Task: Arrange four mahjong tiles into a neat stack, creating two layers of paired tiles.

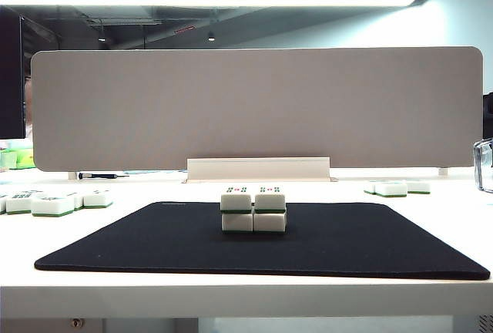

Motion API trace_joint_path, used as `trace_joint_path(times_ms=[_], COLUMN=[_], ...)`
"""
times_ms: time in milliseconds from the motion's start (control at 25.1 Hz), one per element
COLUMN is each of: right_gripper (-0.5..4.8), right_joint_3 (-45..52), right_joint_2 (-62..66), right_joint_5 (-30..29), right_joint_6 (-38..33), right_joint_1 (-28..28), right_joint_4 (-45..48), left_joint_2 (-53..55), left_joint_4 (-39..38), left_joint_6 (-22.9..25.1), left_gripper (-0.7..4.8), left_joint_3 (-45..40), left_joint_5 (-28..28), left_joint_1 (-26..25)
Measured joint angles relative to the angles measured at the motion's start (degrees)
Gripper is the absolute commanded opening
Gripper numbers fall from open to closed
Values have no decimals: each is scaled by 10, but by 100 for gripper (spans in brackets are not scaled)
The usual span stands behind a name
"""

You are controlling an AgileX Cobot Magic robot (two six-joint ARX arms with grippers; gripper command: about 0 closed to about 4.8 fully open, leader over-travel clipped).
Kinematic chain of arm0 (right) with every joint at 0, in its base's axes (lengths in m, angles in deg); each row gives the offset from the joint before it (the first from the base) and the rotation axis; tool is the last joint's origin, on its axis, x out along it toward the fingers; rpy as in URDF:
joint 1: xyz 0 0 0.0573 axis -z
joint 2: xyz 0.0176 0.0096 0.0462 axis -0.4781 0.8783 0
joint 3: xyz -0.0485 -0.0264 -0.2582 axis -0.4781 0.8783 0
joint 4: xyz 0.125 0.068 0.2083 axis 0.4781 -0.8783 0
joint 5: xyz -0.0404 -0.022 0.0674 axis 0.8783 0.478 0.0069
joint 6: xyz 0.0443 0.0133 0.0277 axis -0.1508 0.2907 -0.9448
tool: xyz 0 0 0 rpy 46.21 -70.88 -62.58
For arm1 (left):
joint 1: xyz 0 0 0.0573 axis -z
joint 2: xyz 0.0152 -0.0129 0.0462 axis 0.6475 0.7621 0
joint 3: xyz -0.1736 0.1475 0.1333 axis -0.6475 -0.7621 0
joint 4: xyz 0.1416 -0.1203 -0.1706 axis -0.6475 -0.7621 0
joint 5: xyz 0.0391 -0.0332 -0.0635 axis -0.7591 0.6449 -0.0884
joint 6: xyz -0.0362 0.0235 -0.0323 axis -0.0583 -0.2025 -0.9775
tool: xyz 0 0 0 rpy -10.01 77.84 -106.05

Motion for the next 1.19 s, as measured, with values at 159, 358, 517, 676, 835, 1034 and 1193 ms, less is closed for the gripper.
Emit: trace_joint_path(times_ms=[159, 358, 517, 676, 835, 1034, 1193], right_gripper=[-1, -1, -1, -1, -1, -1, -1], right_joint_3=[0, 2, 43, 118, 205, 296, 365], right_joint_2=[0, 0, 0, 0, -1, -2, -3], right_joint_5=[1, 58, 75, 75, 76, 77, 98], right_joint_6=[7, 28, 28, 24, 7, 2, -1], right_joint_1=[0, 0, 0, 0, 0, 0, 0], right_joint_4=[0, 57, 182, 296, 410, 525, 584], left_joint_2=[0, 0, 0, 0, 0, 0, 0], left_joint_4=[0, 0, 0, 0, 0, 0, 0], left_joint_6=[0, 0, 0, 0, 0, 0, 0], left_gripper=[111, 111, 111, 111, 111, 111, 111], left_joint_3=[0, 0, 0, 0, 0, 0, 0], left_joint_5=[0, 0, 0, 0, 0, 0, 0], left_joint_1=[0, 0, 0, 0, 0, 0, 0])
